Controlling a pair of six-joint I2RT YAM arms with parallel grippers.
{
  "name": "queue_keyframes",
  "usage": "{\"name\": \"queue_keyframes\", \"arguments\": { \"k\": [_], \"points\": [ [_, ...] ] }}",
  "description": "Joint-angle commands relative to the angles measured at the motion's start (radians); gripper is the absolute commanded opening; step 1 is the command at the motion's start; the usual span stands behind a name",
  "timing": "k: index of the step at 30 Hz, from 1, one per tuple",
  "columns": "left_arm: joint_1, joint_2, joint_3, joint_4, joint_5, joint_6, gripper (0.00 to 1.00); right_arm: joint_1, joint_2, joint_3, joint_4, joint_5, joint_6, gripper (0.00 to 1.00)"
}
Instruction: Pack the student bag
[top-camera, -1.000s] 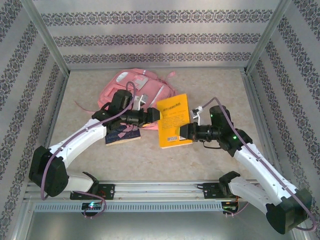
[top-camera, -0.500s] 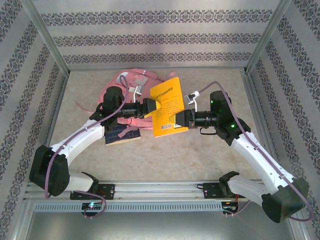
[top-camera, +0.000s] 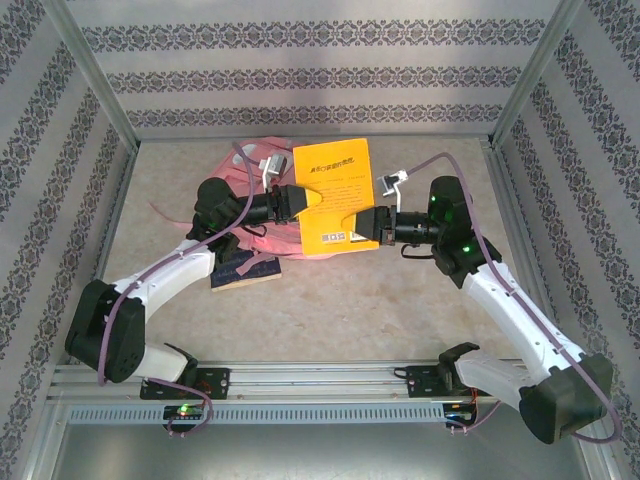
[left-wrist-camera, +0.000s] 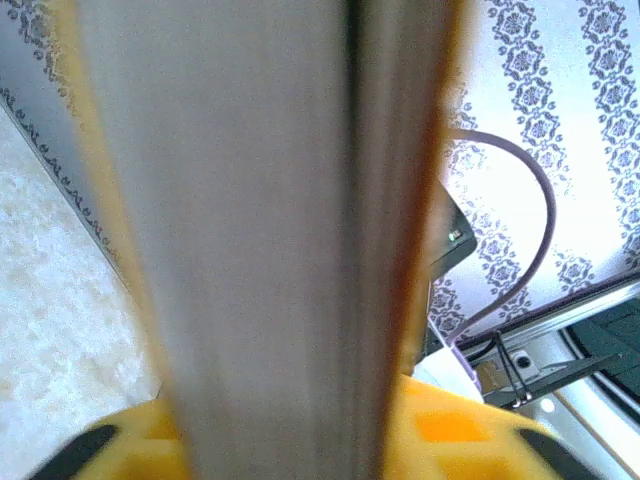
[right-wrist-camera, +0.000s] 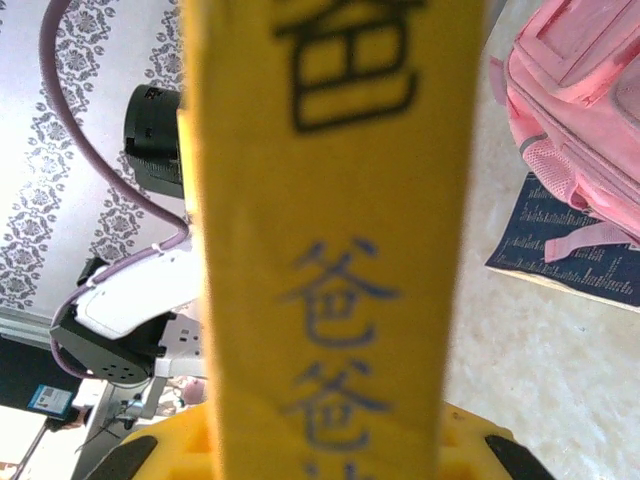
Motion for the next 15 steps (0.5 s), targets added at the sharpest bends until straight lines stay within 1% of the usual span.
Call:
{"name": "queue_keyframes", "arguments": {
  "k": [1,4,8,10,13,14,15],
  "points": [
    [0.015,0.007,0.011,0.105,0.027,-0.017,0.25,-0.015,-0.025,-0.018,0.074,0.017,-0.005,0.0],
    [0.021,0.009,0.013,0.111,0.027,-0.016,0.17,-0.014,-0.029,-0.023,0.052,0.016,-0.025,0.0],
    [0.022,0.02,0.031,0.107,0.03,-0.003,0.0,-0.017,-0.03,-0.023,0.034,0.035,-0.044,0.0],
    [0.022,0.024,0.041,0.098,0.018,0.009,0.0,-0.024,-0.031,-0.018,0.017,0.072,-0.056,0.01],
    [0.021,0.037,0.08,0.076,-0.025,0.018,0.0,-0.042,-0.047,-0.022,0.032,0.181,-0.038,0.27],
    [0.022,0.043,0.097,0.075,-0.049,0.015,0.0,-0.044,-0.058,-0.029,0.047,0.238,-0.027,0.37],
    [0.022,0.048,0.114,0.068,-0.079,0.013,0.0,-0.042,-0.07,-0.035,0.065,0.299,-0.015,0.43]
  ]
}}
